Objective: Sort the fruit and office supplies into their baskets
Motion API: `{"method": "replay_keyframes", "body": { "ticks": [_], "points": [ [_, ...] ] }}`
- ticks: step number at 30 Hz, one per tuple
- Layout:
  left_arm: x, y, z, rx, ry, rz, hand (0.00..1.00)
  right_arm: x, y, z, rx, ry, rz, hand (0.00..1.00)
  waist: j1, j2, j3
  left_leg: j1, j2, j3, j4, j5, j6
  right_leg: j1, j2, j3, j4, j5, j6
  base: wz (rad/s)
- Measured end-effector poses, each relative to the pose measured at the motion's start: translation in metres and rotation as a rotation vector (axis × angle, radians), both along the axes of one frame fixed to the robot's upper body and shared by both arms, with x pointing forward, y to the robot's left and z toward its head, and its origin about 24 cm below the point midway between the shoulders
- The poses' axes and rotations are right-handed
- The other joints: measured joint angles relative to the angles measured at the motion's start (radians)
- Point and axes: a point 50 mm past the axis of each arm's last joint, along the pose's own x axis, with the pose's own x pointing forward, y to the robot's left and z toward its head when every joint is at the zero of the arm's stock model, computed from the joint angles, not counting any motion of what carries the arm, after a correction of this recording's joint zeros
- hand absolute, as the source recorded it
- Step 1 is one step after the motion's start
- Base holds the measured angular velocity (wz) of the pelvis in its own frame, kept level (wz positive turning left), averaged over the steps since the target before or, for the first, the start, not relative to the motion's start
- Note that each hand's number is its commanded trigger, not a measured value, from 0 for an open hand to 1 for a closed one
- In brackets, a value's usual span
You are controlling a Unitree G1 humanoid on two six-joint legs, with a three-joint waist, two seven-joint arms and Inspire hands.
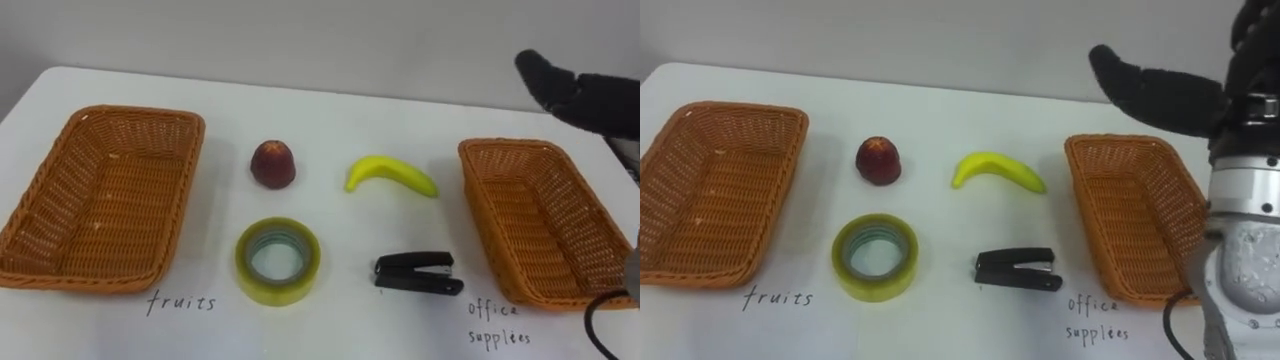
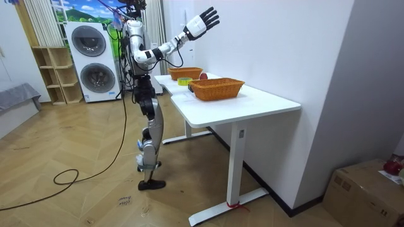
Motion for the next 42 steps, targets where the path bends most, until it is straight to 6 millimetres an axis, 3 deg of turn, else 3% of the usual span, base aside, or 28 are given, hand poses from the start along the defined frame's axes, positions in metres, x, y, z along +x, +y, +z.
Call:
{"method": "replay_keyframes", "body": {
  "ticks": [9,17,20,25,35,42],
  "points": [
    [0.009,0.009,0.003,0.015,-0.014,-0.02,0.0,0.006,0.013,-0.012,-0.098,0.122,0.13,0.0,0.01,-0.019,0.0079,-0.001,0.0,0.003,0.0,0.0,0.0,0.001,0.0,-0.001,0.0,0.0,0.0,0.0],
    [0.012,0.012,0.004,0.035,-0.016,-0.039,0.0,0.013,0.019,-0.04,-0.137,0.299,0.227,0.0,0.011,-0.009,0.0041,-0.005,0.0,0.002,0.001,0.0,0.0,-0.003,0.001,0.0,-0.001,0.0,0.0,0.0],
    [0.012,0.012,0.004,0.035,-0.01,-0.041,0.0,0.014,0.025,-0.045,-0.156,0.333,0.277,0.0,0.016,0.0,-0.0023,-0.005,0.0,0.003,0.001,0.0,0.0,-0.004,0.0,-0.001,-0.001,0.0,0.0,0.0],
    [0.018,0.011,0.004,0.035,-0.026,-0.062,0.0,0.014,0.028,-0.051,-0.193,0.387,0.332,0.0,0.031,-0.002,-0.0048,-0.005,0.001,0.003,0.004,0.0,0.0,-0.003,0.0,-0.002,-0.001,0.0,0.0,0.0],
    [0.023,0.009,0.003,0.01,-0.009,-0.059,0.0,0.014,0.035,-0.069,-0.405,0.548,0.414,0.0,0.033,-0.005,-0.0011,-0.022,0.001,-0.002,0.015,0.0,0.0,-0.005,-0.003,-0.021,0.0,0.002,-0.003,0.03],
    [0.025,0.009,0.003,0.009,-0.013,-0.048,0.0,0.012,0.036,-0.082,-0.447,0.659,0.467,0.0,0.035,-0.009,-0.002,-0.024,0.001,-0.001,0.017,0.0,0.0,-0.009,-0.003,-0.021,0.0,0.003,-0.004,0.0]
  ]
}}
